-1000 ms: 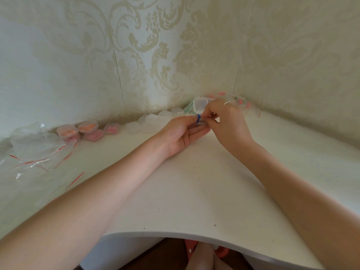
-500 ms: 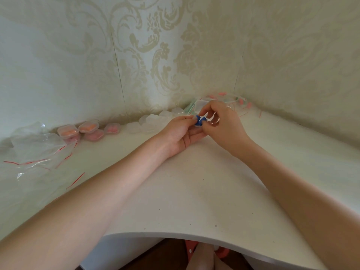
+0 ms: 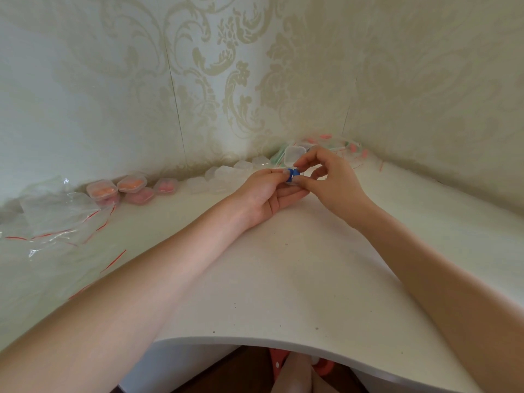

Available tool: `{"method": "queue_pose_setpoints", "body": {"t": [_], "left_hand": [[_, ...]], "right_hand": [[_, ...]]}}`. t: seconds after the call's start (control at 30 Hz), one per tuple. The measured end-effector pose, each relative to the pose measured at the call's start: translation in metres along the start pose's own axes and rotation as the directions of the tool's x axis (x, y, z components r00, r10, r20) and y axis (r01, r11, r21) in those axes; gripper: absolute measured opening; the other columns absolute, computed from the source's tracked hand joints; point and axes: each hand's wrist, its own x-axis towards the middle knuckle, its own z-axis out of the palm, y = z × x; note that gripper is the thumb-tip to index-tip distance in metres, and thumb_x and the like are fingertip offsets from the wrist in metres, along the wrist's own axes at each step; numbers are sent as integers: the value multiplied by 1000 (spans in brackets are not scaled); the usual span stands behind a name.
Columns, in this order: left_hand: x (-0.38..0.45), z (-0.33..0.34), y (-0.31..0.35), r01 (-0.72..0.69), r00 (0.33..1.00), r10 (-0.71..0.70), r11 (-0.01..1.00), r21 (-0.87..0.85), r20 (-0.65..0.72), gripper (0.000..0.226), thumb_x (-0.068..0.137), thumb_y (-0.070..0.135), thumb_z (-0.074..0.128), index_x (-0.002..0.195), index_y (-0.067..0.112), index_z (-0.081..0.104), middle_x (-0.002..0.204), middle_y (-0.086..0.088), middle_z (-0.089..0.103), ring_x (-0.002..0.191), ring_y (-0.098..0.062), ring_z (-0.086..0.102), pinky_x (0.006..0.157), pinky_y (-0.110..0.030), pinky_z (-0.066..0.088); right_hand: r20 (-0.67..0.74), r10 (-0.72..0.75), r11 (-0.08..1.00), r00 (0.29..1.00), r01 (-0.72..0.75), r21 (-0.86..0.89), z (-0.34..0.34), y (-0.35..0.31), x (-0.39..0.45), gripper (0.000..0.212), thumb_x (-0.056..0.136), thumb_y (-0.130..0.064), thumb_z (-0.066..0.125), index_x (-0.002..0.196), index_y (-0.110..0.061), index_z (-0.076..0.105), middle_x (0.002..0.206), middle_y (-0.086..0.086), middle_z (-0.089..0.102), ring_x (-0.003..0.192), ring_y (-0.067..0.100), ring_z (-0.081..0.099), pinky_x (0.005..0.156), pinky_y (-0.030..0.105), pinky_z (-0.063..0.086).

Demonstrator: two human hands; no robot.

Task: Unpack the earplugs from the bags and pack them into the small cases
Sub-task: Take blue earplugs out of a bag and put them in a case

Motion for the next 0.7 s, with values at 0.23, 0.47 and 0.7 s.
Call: {"method": "queue_pose_setpoints", "body": {"t": [0.23, 0.47, 0.7], "left_hand": [[0, -1, 1, 7, 1000, -8, 1000, 24, 26, 22, 98, 0, 39, 95, -1, 60, 77, -13, 69, 68, -18, 71, 70, -27, 59], [1, -2, 1, 37, 999, -37, 999, -1, 28, 20, 97, 1, 41, 99, -4, 60, 89, -16, 67, 73, -19, 71, 72, -26, 59], [1, -1, 0, 21, 998, -22, 1000, 12, 57, 18, 98, 1, 42, 92, -2, 59, 78, -13, 68, 66, -19, 71, 68, -28, 59]], "right_hand": [[-2, 43, 999, 999, -43, -14, 1, 1, 1, 11, 82, -9, 69, 88, -18, 67, 86, -13, 63, 56, 8, 44, 54, 10, 37], [-41, 28, 999, 999, -30, -32, 1, 1, 0, 3, 85, -21, 67, 84, -19, 69, 86, -11, 68, 56, 12, 51, 59, 18, 44], [-67, 51, 999, 996, -51, 5, 0, 2, 0, 30, 77, -11, 73, 103, -17, 59, 85, -3, 50, 64, 13, 43, 58, 15, 38]]}}
